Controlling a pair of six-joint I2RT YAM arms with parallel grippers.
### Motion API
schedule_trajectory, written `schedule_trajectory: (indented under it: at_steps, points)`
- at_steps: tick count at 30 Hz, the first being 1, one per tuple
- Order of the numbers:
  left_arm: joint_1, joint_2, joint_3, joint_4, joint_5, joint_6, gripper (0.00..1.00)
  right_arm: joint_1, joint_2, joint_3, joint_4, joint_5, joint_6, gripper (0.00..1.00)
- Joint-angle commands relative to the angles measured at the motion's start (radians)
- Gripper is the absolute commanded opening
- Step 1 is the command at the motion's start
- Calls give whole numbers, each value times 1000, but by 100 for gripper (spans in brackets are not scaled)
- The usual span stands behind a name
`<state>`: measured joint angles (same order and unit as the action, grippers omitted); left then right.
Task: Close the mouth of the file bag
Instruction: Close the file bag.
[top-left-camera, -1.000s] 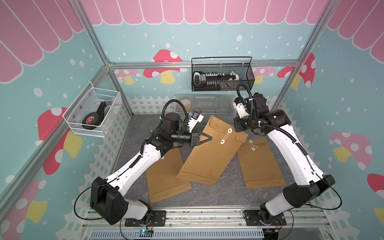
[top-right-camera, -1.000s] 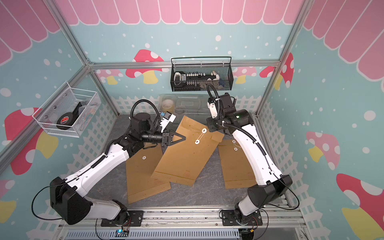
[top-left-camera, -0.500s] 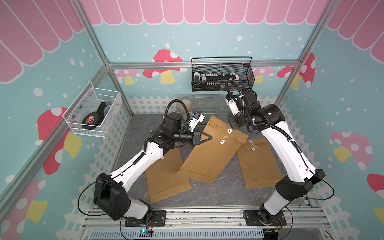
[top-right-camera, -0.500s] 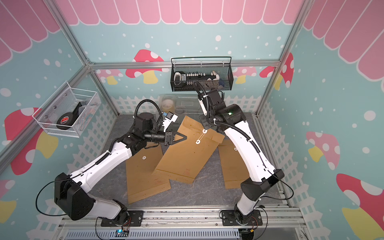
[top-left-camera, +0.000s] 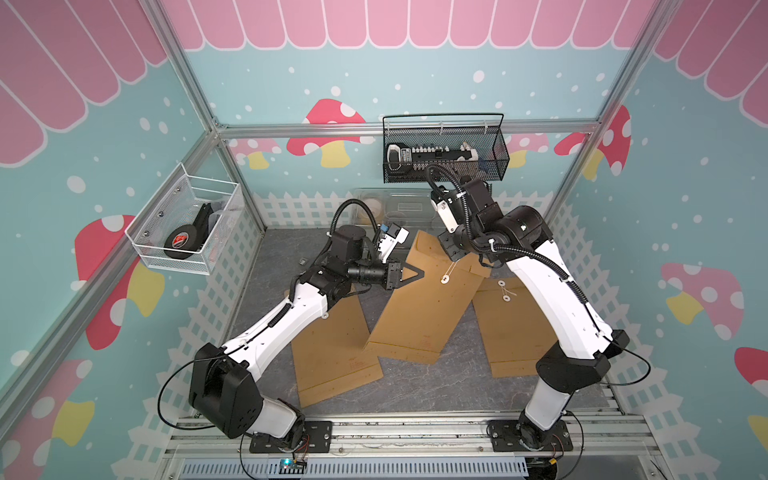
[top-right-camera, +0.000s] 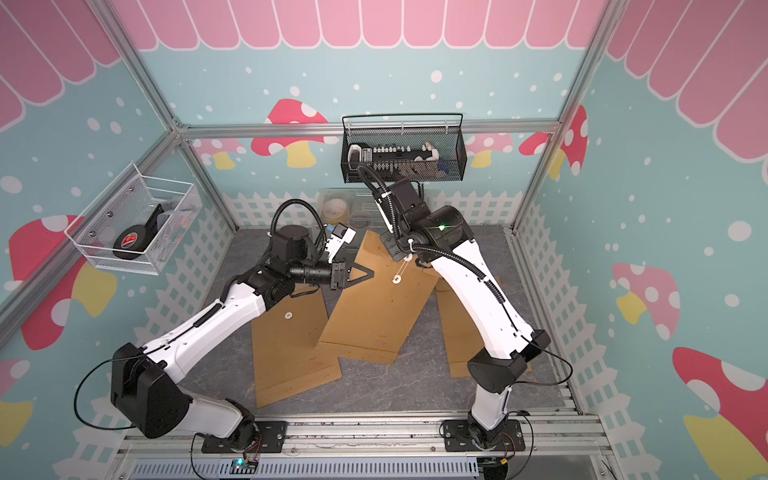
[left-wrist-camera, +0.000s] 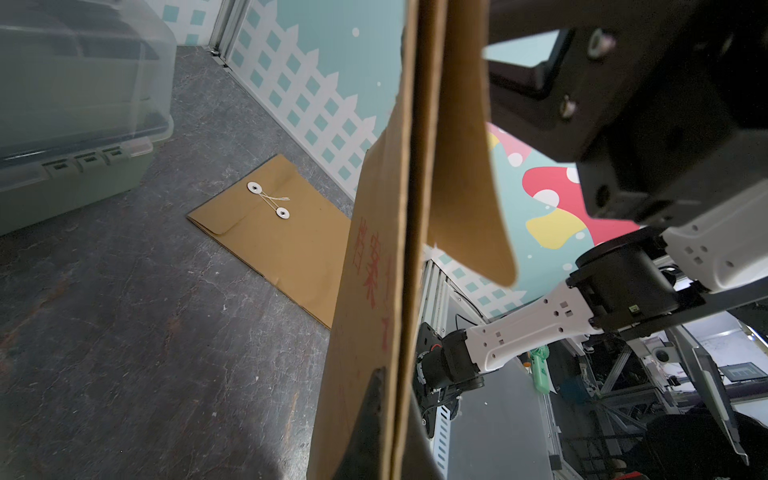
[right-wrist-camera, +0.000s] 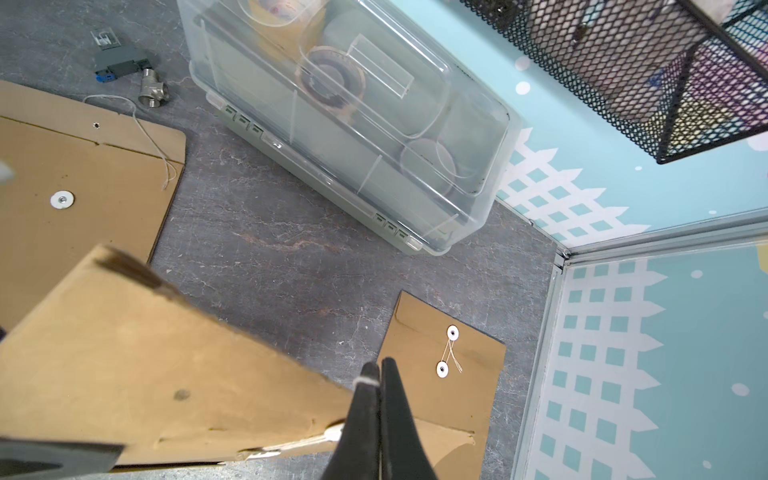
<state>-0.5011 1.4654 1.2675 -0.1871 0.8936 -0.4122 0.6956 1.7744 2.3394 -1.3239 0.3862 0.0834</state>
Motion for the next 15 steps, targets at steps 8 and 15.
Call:
schedule_trajectory:
  at_steps: [8, 15]
  points:
    - [36, -14, -28, 85, -42, -60, 0, 59, 13, 29, -151, 161, 28, 0]
    - [34, -11, -25, 89, -43, -64, 0, 58, 16, 32, -142, -10, 38, 0]
